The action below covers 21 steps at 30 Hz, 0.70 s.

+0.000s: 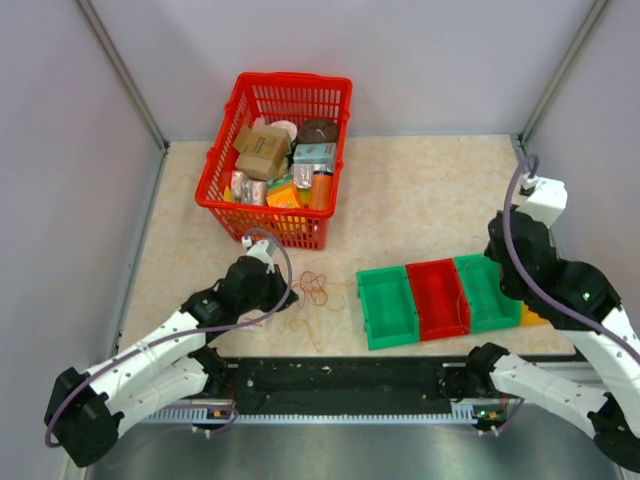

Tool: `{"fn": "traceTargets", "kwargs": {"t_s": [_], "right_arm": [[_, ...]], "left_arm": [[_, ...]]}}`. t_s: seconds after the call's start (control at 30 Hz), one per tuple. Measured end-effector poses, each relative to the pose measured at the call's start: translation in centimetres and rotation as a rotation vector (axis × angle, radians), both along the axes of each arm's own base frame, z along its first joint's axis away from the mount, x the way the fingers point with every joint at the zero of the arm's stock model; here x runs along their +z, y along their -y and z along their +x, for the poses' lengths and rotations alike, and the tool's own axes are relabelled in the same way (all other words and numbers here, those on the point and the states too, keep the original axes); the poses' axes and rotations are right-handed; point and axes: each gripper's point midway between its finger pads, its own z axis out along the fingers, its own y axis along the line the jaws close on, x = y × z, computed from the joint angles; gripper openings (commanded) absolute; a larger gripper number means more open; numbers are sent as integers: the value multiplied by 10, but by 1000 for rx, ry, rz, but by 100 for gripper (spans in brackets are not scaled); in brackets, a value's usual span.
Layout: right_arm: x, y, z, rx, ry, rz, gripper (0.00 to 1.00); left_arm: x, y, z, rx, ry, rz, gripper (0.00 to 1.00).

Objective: Untangle the cables

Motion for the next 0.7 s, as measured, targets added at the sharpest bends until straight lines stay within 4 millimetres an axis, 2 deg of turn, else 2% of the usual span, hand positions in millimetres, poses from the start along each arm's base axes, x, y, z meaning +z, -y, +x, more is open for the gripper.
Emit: {"fn": "traceTargets", "kwargs": {"t_s": [0.07,0.13,0.27,0.4,0.53,0.7], "right_arm": [[-1,-3,1,15,-28,-14,0],[10,-5,1,32,-24,-11,0],[57,6,-8,37,83,42,0],[88,27,-23,4,175,67,0],[86,37,-25,-39,174,27,0],[51,33,-16,-57,83,-65,0]], "left_arm": [[0,0,-1,-2,-2,-1,0],[0,0,-1,-2,-3,1,0],[0,-1,-1,-3,-2,2,0],[-1,0,-1,-7,-2,3,0],[-1,0,-2,-13,-4,1,0],[-1,1,-2,-17,-5,0,0]]}}
